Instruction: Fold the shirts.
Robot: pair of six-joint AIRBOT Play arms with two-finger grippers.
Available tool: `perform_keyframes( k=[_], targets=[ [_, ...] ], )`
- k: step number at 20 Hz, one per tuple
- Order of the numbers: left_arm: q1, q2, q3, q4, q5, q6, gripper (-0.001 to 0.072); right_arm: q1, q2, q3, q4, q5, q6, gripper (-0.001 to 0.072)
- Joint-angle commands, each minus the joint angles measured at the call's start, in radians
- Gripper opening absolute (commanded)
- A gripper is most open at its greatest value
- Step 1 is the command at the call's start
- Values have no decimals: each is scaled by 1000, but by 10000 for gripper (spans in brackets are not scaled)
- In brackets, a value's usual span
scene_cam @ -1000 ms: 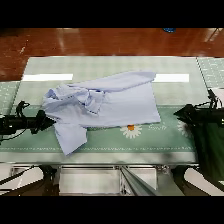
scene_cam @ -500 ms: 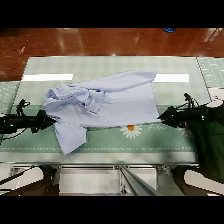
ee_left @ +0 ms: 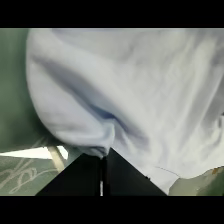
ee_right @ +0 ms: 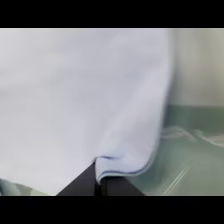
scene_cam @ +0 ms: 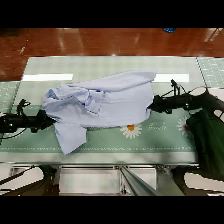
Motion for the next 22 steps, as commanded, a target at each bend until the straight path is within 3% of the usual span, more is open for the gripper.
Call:
perform_keyframes(
  k=[1, 4, 6, 8, 13, 16, 18, 22],
  targets=[
    [0, 73, 111, -278, -119, 39, 19, 18, 25, 222, -13, 138, 16, 20],
    [0, 211, 307, -469, -89, 31, 19, -42, 124, 537, -128, 169, 122, 20],
    [-15, 296, 465, -570, 2, -57, 19, -89, 171, 750, -144, 174, 158, 20],
    [-23, 348, 658, -554, 23, -63, 19, -128, 214, 937, -145, 204, 177, 20],
    [-21, 489, 1038, -123, -55, -220, 18, -240, 444, 1120, -237, 241, 175, 20],
    [-21, 631, 1072, 34, -72, -262, 19, -256, 599, 1120, -416, 309, 205, 20],
    [-39, 731, 1071, 180, -134, -285, 18, -255, 674, 1120, -455, 350, 214, 20],
    [-239, 903, 1072, 542, -154, -374, 19, -163, 770, 1119, -563, 480, 272, 20]
  ],
)
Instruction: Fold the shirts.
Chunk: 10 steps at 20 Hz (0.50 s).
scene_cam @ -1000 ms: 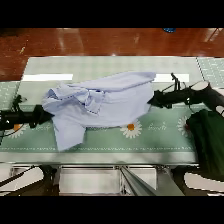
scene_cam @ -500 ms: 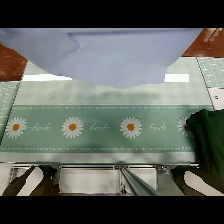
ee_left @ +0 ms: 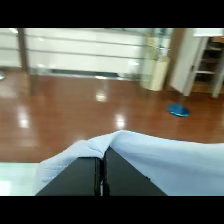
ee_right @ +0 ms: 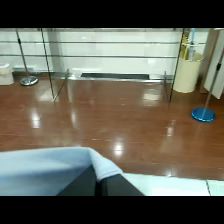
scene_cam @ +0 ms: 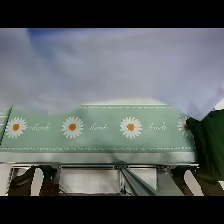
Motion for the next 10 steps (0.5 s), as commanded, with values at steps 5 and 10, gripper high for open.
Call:
perform_keyframes(
  k=[5, 10],
  targets=[
    [-279, 185, 12, 527, -103, -189, 19, 100, 93, -21, -165, 266, 73, 20],
    [-286, 83, -123, 499, -125, -193, 19, 100, 93, -308, -98, 237, 74, 20]
  ],
)
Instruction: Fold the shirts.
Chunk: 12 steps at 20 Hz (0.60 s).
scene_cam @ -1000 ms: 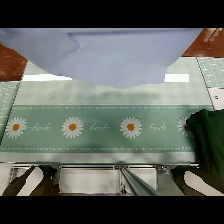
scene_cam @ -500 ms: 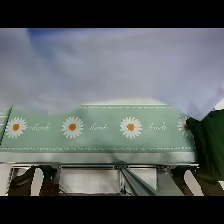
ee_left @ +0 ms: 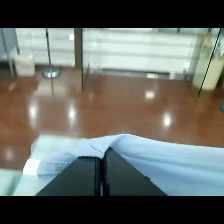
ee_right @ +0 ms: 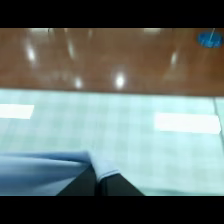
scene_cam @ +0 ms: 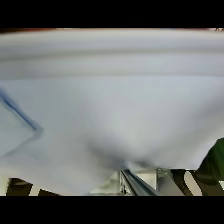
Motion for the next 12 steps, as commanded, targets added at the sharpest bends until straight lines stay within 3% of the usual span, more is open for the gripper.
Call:
perform_keyframes(
  k=[1, 6, 9, 12],
  targets=[
    [-17, -78, -109, 0, -14, -19, 19, 4, 3, -237, 63, -43, -2, 20],
    [-18, -372, -264, -135, 148, 35, 19, 5, -143, -568, 145, -328, -80, 20],
    [-18, -628, -264, -207, 280, 95, 19, 5, -371, -587, 217, -473, -137, 20],
    [-18, -889, -229, -272, 375, 98, 19, 5, -619, -558, 391, -602, -200, 20]
  ],
)
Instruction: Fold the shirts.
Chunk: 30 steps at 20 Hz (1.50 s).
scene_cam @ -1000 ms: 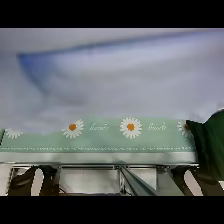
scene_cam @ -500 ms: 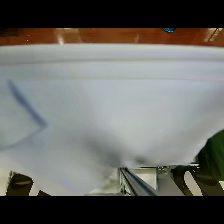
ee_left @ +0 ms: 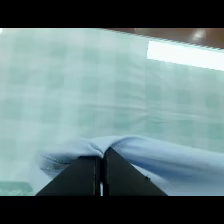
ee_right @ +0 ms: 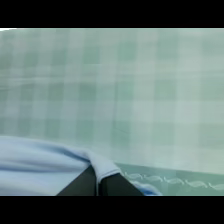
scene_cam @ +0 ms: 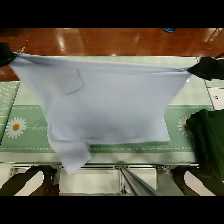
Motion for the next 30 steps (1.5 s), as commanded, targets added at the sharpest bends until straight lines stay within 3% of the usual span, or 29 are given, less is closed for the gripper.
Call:
perform_keyframes(
  k=[1, 5, 8, 11, 13, 15, 17, 22, 23, 24, 25, 28, 30],
  targets=[
    [0, -294, 28, -97, 128, 25, 19, 0, -281, 21, 191, -176, -75, 20],
    [0, -528, 110, -150, 137, 21, 19, 0, -557, 223, 229, -196, -75, 20],
    [0, -600, 126, -193, 135, 21, 19, 0, -681, 363, 239, -148, -34, 20],
    [2, -602, 132, -193, 95, 40, 19, -16, -701, 404, 237, -89, -30, 20],
    [2, -605, 134, -191, 0, 129, 20, -34, -700, 403, 217, 6, -61, 20],
    [1, -616, 109, -190, -69, 176, 19, -28, -700, 381, 83, 93, -62, 21],
    [0, -630, 61, -187, -86, 175, 19, -16, -700, 327, 1, 117, -60, 21],
    [0, -649, -34, -189, -86, 147, 37, -14, -700, 213, 12, 88, -61, 21],
    [0, -648, -32, -188, -95, 124, 180, -14, -700, 211, 15, 90, -56, 46],
    [0, -647, -22, -188, -127, 125, 479, -14, -699, 211, 16, 93, -32, 214],
    [3, -647, 3, -185, -178, 126, 508, -15, -695, 213, 18, 120, -32, 407],
    [54, -620, 110, -184, -346, 125, 508, -57, -647, 232, -63, 207, -21, 406],
    [112, -544, 113, -184, -386, 125, 509, -103, -579, 226, -134, 238, 1, 406]
  ],
)
